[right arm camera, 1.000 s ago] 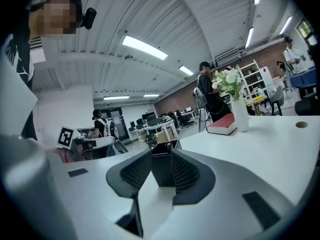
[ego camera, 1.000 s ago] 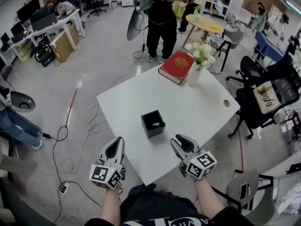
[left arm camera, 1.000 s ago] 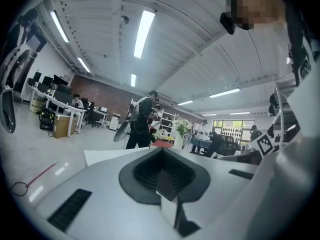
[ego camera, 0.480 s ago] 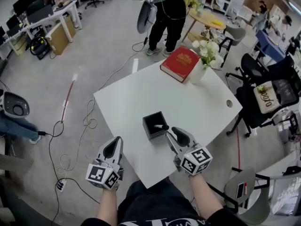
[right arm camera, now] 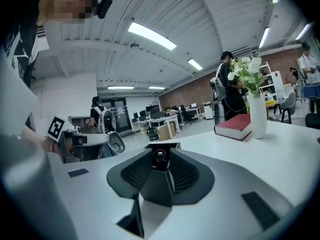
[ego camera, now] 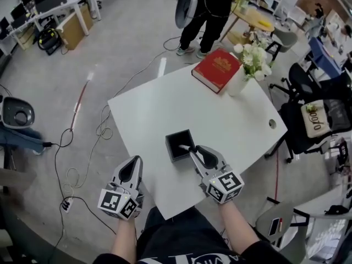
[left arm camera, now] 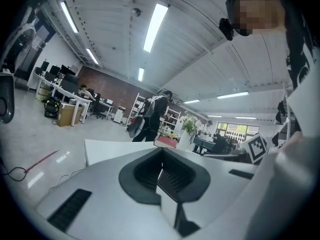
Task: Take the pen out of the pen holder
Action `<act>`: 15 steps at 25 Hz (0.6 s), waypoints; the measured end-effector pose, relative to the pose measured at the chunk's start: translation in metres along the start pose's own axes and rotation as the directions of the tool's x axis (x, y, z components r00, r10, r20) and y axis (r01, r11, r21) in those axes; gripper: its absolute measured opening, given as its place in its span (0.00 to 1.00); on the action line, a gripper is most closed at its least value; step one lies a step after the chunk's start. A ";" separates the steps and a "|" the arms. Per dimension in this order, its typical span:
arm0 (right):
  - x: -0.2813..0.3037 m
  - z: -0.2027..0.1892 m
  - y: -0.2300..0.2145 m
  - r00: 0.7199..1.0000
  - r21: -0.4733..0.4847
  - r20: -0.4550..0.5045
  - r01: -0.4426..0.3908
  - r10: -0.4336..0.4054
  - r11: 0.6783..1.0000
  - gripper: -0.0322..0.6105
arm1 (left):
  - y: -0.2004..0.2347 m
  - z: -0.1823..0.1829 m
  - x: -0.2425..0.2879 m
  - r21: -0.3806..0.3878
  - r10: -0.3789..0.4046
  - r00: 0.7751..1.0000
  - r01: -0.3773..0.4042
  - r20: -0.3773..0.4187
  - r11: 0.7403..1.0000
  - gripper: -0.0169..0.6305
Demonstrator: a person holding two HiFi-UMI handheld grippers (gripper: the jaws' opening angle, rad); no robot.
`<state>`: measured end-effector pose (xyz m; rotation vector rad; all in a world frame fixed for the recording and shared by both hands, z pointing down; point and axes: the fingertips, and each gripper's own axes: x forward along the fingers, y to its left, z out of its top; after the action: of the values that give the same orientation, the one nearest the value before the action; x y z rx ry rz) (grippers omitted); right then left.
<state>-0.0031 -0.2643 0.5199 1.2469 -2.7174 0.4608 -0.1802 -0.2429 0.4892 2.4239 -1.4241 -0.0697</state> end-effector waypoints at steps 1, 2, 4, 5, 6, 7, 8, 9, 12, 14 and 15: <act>0.001 0.001 0.000 1.000 -0.014 0.001 -0.003 0.003 1.000 0.22 | 0.000 -0.002 0.001 -0.001 0.002 1.000 -0.002 -0.002 1.000 0.03; 0.001 0.002 0.001 1.000 -0.029 0.002 -0.008 0.008 1.000 0.20 | -0.001 -0.004 0.000 -0.003 0.004 1.000 -0.004 -0.005 1.000 0.03; 0.003 0.002 0.004 1.000 -0.052 0.005 -0.023 0.023 0.998 0.18 | -0.001 -0.007 -0.002 -0.007 0.014 1.000 -0.014 -0.011 1.000 0.03; 0.004 0.003 0.004 1.000 -0.056 0.007 -0.028 0.029 0.998 0.18 | 0.000 -0.008 -0.003 -0.008 0.020 1.000 -0.020 -0.014 1.000 0.03; 0.006 0.004 0.003 0.999 -0.058 0.010 -0.031 0.032 0.998 0.18 | 0.000 -0.009 -0.003 -0.009 0.025 1.000 -0.025 -0.016 1.000 0.03; 0.007 0.005 0.002 0.999 -0.057 0.014 -0.032 0.033 0.998 0.18 | 0.000 -0.010 -0.003 -0.010 0.030 0.999 -0.030 -0.017 0.999 0.03; 0.008 0.006 0.000 0.999 -0.056 0.019 -0.034 0.035 0.998 0.18 | 0.001 -0.011 -0.003 -0.011 0.035 0.999 -0.035 -0.017 0.999 0.03; 0.009 0.007 0.000 0.999 -0.054 0.022 -0.037 0.039 0.998 0.18 | 0.001 -0.012 -0.003 -0.012 0.040 0.999 -0.040 -0.017 0.999 0.03; 0.013 0.008 0.003 0.998 -0.057 0.021 -0.054 0.055 0.997 0.18 | 0.005 -0.014 -0.006 -0.016 0.059 0.998 -0.060 -0.020 0.998 0.03; 0.016 0.009 0.005 0.997 -0.067 0.014 -0.068 0.070 0.995 0.18 | 0.005 -0.015 -0.007 -0.018 0.067 0.998 -0.067 -0.022 0.998 0.03; 0.017 0.009 0.006 0.997 -0.077 0.010 -0.076 0.077 0.994 0.18 | 0.004 -0.016 -0.006 -0.020 0.068 0.997 -0.068 -0.022 0.997 0.03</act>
<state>-0.0184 -0.2758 0.5136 1.1348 -2.7730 0.3544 -0.1833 -0.2353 0.5050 2.3507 -1.4877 -0.0421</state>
